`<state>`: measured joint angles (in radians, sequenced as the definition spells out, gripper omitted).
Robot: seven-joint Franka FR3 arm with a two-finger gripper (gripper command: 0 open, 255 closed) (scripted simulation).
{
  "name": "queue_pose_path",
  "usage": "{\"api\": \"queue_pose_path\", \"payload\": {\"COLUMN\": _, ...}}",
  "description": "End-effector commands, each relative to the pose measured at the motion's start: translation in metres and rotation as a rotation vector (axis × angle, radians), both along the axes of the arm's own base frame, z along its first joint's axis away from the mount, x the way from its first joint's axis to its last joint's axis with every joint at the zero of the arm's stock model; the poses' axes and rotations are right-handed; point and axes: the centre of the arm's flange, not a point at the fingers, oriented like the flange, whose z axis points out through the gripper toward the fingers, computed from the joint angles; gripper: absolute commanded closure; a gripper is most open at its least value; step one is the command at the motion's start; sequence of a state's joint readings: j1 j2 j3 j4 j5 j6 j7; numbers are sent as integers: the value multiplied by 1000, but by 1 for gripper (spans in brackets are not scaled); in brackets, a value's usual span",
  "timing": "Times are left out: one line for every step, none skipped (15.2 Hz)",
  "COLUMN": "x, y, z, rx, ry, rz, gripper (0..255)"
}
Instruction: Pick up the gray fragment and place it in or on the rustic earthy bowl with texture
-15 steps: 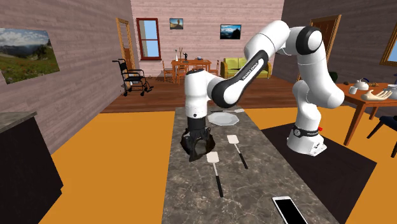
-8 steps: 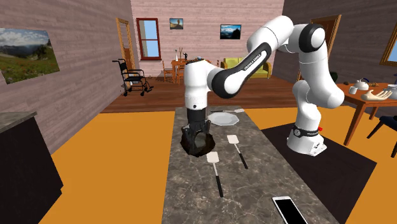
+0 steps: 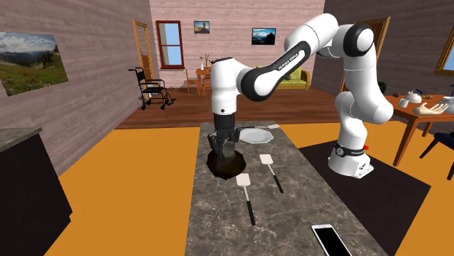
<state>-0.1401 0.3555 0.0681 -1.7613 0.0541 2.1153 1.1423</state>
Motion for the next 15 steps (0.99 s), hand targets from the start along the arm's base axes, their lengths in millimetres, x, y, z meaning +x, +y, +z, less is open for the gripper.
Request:
{"api": "queue_pose_path", "payload": {"x": -10, "y": -24, "z": 1, "rx": 0, "ry": 0, "rz": 0, "gripper": 255}}
{"api": "queue_pose_path", "payload": {"x": -15, "y": -36, "z": 1, "rx": 0, "ry": 0, "rz": 0, "gripper": 255}}
{"api": "queue_pose_path", "payload": {"x": -19, "y": -48, "z": 1, "rx": 0, "ry": 0, "rz": 0, "gripper": 255}}
{"api": "queue_pose_path", "payload": {"x": -24, "y": -61, "z": 1, "rx": 0, "ry": 0, "rz": 0, "gripper": 255}}
{"api": "queue_pose_path", "payload": {"x": -29, "y": -73, "z": 1, "rx": 0, "ry": 0, "rz": 0, "gripper": 255}}
{"api": "queue_pose_path", "payload": {"x": -33, "y": -85, "z": 2, "rx": 0, "ry": 0, "rz": 0, "gripper": 255}}
{"api": "queue_pose_path", "payload": {"x": -38, "y": -98, "z": 2, "rx": 0, "ry": 0, "rz": 0, "gripper": 255}}
{"api": "queue_pose_path", "payload": {"x": -43, "y": -110, "z": 2, "rx": 0, "ry": 0, "rz": 0, "gripper": 255}}
{"api": "queue_pose_path", "payload": {"x": -48, "y": -122, "z": 2, "rx": 0, "ry": 0, "rz": 0, "gripper": 255}}
{"api": "queue_pose_path", "payload": {"x": -52, "y": -135, "z": 2, "rx": 0, "ry": 0, "rz": 0, "gripper": 255}}
{"api": "queue_pose_path", "payload": {"x": -57, "y": -148, "z": 2, "rx": 0, "ry": 0, "rz": 0, "gripper": 255}}
{"api": "queue_pose_path", "payload": {"x": -57, "y": -148, "z": -3, "rx": 0, "ry": 0, "rz": 0, "gripper": 255}}
{"api": "queue_pose_path", "payload": {"x": -57, "y": -148, "z": -8, "rx": 0, "ry": 0, "rz": 0, "gripper": 255}}
{"api": "queue_pose_path", "payload": {"x": -57, "y": -148, "z": -14, "rx": 0, "ry": 0, "rz": 0, "gripper": 255}}
{"api": "queue_pose_path", "payload": {"x": -57, "y": -148, "z": -19, "rx": 0, "ry": 0, "rz": 0, "gripper": 255}}
